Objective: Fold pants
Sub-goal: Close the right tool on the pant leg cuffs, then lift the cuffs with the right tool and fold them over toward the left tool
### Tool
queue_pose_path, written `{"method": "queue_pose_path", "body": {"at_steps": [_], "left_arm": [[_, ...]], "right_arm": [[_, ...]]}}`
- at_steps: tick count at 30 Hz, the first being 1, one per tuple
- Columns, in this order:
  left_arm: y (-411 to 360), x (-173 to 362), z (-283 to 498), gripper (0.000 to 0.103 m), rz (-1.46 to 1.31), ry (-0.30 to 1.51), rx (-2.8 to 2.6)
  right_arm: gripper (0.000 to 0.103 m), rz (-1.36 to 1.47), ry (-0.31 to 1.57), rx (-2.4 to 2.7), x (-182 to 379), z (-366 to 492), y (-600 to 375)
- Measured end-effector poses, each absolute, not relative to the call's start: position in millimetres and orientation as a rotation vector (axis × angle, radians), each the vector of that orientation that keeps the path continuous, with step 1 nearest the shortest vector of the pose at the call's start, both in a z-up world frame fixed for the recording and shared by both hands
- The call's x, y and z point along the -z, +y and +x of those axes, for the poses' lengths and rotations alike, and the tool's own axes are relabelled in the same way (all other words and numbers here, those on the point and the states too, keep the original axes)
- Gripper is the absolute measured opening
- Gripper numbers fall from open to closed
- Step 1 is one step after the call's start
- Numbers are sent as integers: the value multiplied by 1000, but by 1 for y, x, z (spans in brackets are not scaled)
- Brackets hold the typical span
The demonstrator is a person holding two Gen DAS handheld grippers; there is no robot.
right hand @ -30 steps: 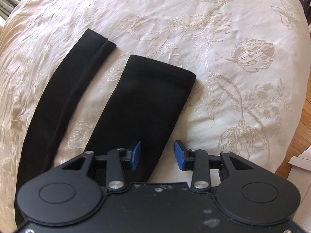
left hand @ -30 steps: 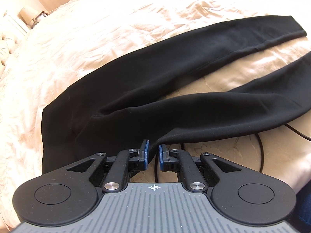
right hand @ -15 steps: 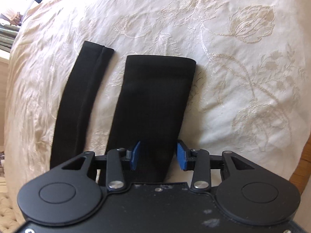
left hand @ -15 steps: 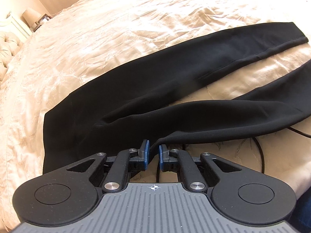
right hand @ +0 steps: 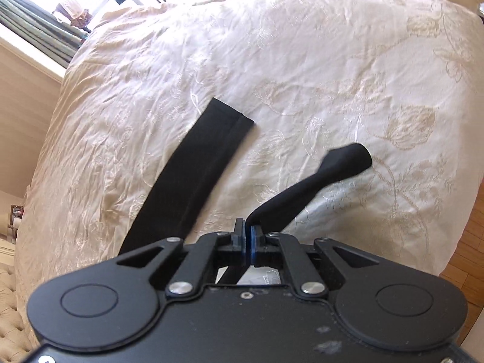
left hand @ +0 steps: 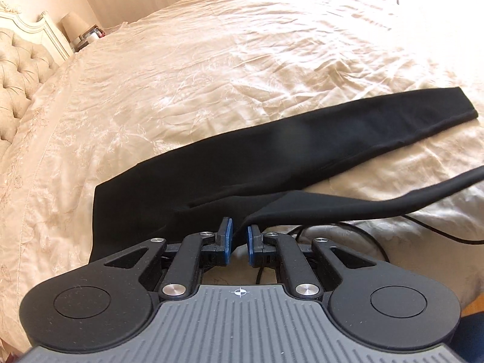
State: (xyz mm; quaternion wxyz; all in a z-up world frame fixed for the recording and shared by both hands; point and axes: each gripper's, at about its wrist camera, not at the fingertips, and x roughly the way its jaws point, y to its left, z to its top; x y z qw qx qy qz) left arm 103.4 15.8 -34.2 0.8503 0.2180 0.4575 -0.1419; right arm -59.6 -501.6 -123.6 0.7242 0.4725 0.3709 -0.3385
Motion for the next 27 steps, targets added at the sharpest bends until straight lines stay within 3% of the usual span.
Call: {"method": "queue_pose_path", "body": {"at_steps": [27], "left_arm": [[-52, 113, 285, 10, 363, 1175, 173]], "right_arm": [[5, 990, 959, 769, 192, 121, -560]]}}
